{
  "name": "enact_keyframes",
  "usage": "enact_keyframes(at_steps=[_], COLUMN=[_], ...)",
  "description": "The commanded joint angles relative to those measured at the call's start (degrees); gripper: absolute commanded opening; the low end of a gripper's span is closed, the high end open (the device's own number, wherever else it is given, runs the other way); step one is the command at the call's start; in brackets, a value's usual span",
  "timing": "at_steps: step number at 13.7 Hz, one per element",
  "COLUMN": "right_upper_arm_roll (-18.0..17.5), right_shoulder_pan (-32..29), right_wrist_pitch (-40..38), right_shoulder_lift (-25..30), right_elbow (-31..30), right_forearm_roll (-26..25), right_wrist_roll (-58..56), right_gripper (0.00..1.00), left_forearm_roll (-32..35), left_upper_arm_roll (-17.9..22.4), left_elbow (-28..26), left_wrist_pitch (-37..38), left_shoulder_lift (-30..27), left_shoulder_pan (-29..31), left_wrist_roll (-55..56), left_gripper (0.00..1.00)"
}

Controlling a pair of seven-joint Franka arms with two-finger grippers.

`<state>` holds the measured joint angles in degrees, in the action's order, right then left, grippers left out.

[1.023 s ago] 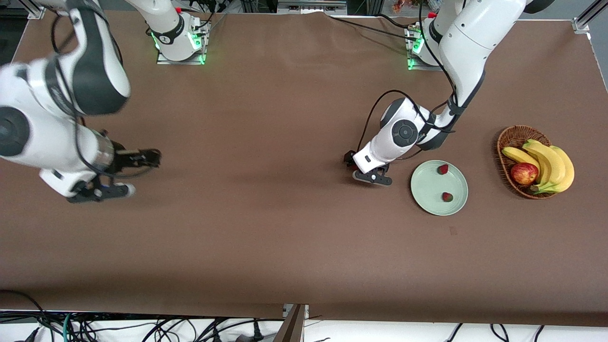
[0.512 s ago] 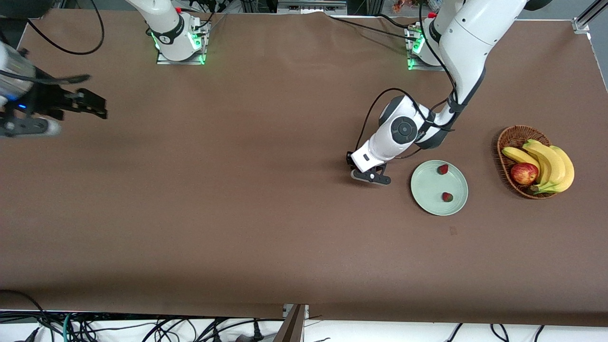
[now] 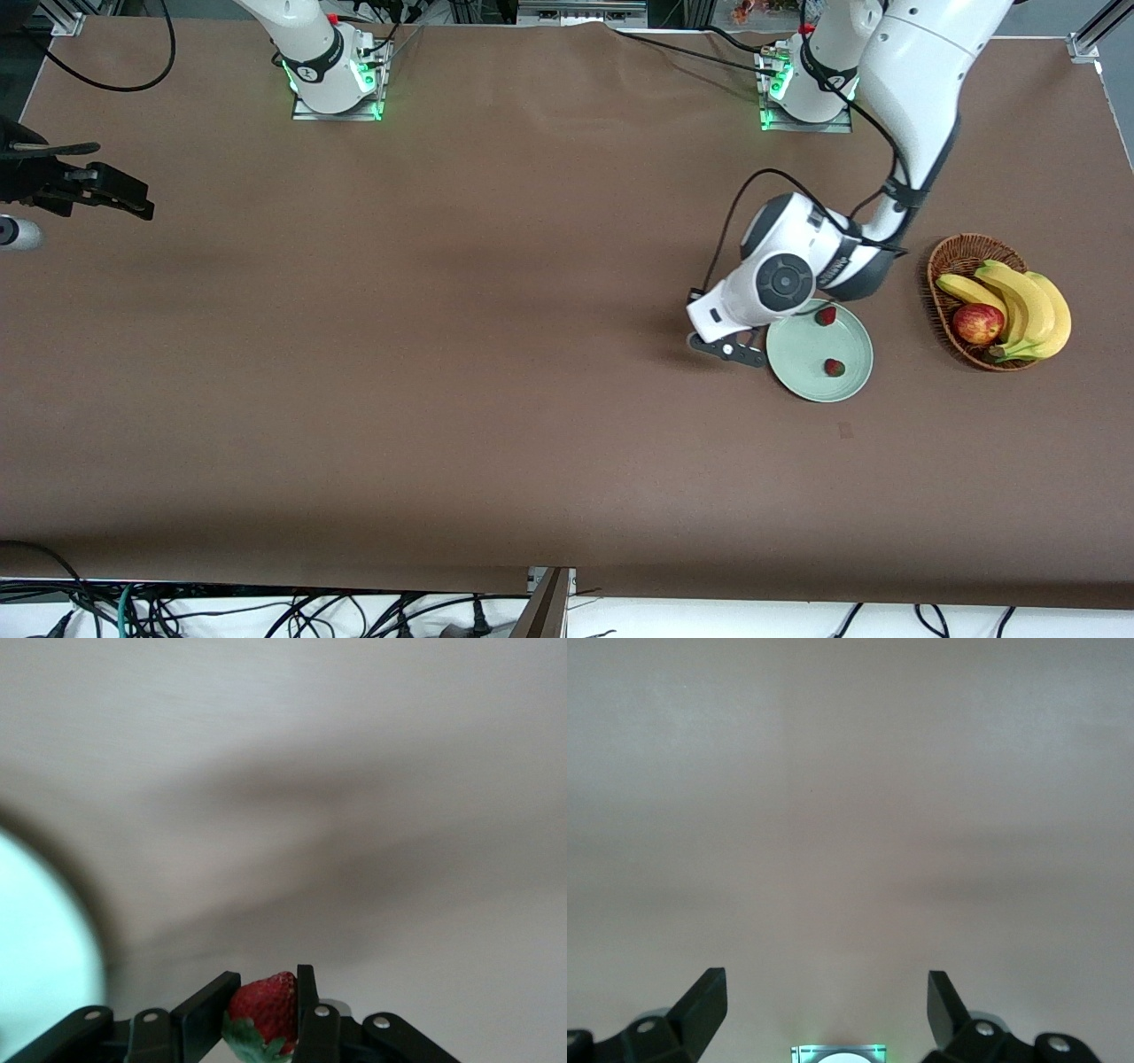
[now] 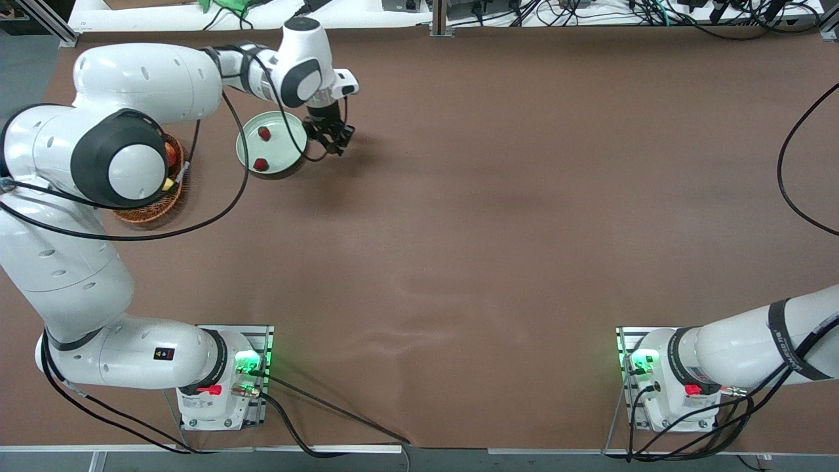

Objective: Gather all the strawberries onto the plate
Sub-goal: 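Lower the strawberry onto the plate and open the left gripper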

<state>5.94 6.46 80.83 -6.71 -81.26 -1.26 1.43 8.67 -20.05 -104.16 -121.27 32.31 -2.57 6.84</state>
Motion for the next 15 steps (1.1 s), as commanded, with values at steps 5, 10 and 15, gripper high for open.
enact_keyframes(at_steps=[5,10,15], right_upper_arm_roll=[-0.3,-0.7,-0.8], right_shoulder_pan=[0.0,0.5,0.6], right_wrist_pitch=[0.4,0.4,0.4], right_shoulder_lift=[0.0,0.0,-0.2], right_elbow=[0.2,0.3,0.4], right_forearm_roll=[0.6,1.2,1.3], right_wrist_roll=[0.6,4.0,3.9], right_gripper=[1.00,1.00,1.00], left_forearm_roll=[2.8,2.5,2.1], left_upper_arm_roll=[-0.3,-1.0,-0.6], left_elbow=[0.7,0.8,18.5], left_wrist_pitch=[0.6,2.6,24.8], left_shoulder_lift=[1.3,-5.6,-10.8], left_shoulder_pan=[10.4,11.3,11.4], left_wrist_roll=[-20.5,-20.3,-19.8], left_gripper=[0.89,1.00,1.00])
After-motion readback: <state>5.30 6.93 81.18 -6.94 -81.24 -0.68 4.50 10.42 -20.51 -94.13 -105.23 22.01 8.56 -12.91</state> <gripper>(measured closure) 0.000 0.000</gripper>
